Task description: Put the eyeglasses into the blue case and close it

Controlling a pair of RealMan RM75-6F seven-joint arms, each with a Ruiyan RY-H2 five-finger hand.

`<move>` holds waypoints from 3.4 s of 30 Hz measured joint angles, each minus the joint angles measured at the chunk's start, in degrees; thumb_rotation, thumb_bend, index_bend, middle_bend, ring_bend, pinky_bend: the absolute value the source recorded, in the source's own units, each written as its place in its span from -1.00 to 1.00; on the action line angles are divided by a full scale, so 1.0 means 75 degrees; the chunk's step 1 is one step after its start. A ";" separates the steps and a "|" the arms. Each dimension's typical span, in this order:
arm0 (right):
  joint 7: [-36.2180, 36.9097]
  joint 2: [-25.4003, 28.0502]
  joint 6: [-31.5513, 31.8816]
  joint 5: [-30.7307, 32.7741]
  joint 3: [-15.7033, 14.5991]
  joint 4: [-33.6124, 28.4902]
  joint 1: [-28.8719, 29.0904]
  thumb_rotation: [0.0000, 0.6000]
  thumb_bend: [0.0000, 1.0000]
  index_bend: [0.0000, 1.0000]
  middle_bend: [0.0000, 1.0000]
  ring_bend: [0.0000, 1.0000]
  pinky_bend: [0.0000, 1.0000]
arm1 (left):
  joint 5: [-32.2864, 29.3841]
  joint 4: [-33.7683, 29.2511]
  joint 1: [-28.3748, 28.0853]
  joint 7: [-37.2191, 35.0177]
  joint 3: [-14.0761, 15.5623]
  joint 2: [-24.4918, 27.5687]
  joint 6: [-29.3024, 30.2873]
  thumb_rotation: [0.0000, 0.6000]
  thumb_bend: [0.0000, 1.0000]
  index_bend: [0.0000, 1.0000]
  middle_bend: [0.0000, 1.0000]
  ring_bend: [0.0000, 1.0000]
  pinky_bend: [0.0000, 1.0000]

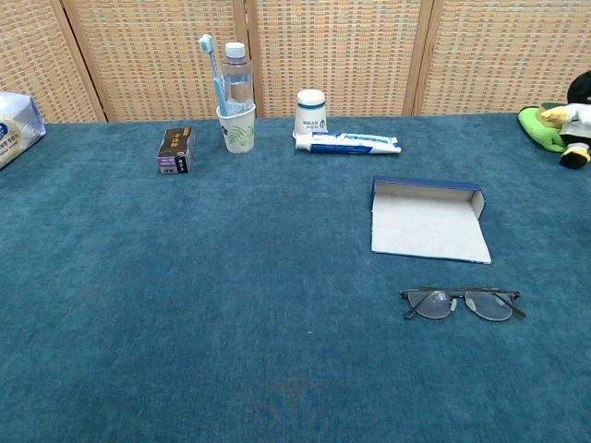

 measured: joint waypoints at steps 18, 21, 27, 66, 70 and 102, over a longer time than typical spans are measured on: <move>-0.0051 0.0072 -0.0629 -0.0089 0.0156 -0.0451 0.0244 1.00 -1.00 -0.87 -1.00 -1.00 -1.00 | -0.0116 0.0089 -0.0007 -0.0142 -0.0027 0.0059 -0.0096 1.00 -1.00 -1.00 -1.00 -1.00 -1.00; -0.0122 0.0053 -0.0969 -0.0014 0.0229 -0.0632 0.0429 1.00 -0.99 -0.69 -1.00 -1.00 -1.00 | -0.0112 0.0107 -0.0069 -0.0057 -0.0020 0.0034 -0.0232 1.00 -1.00 -1.00 -1.00 -1.00 -1.00; -0.0271 -0.0467 -0.1591 0.0025 0.0248 -0.0314 0.0800 1.00 -0.73 -0.39 -1.00 -1.00 -1.00 | -0.0295 0.0253 -0.0389 0.0371 -0.0040 -0.0249 -0.0957 1.00 -1.00 -1.00 -1.00 -1.00 -1.00; -0.1739 -0.2348 -0.4334 0.1355 0.0363 0.0870 0.2471 1.00 -0.28 -0.06 -1.00 -1.00 -1.00 | -0.0980 0.0231 -0.0637 0.1409 -0.0215 -0.0677 -0.1364 1.00 -1.00 -1.00 -1.00 -1.00 -1.00; -0.1845 -0.2469 -0.4454 0.1473 0.0358 0.0897 0.2579 1.00 -0.28 -0.06 -1.00 -1.00 -1.00 | -0.1018 0.0222 -0.0657 0.1430 -0.0226 -0.0676 -0.1403 1.00 -1.00 -1.00 -1.00 -1.00 -1.00; -0.2462 -0.2757 -0.4732 0.2075 0.0258 0.0781 0.3001 1.00 -0.17 0.02 -1.00 -1.00 -1.00 | -0.1136 0.0238 -0.0698 0.1375 -0.0242 -0.0652 -0.1503 1.00 -1.00 -1.00 -1.00 -1.00 -1.00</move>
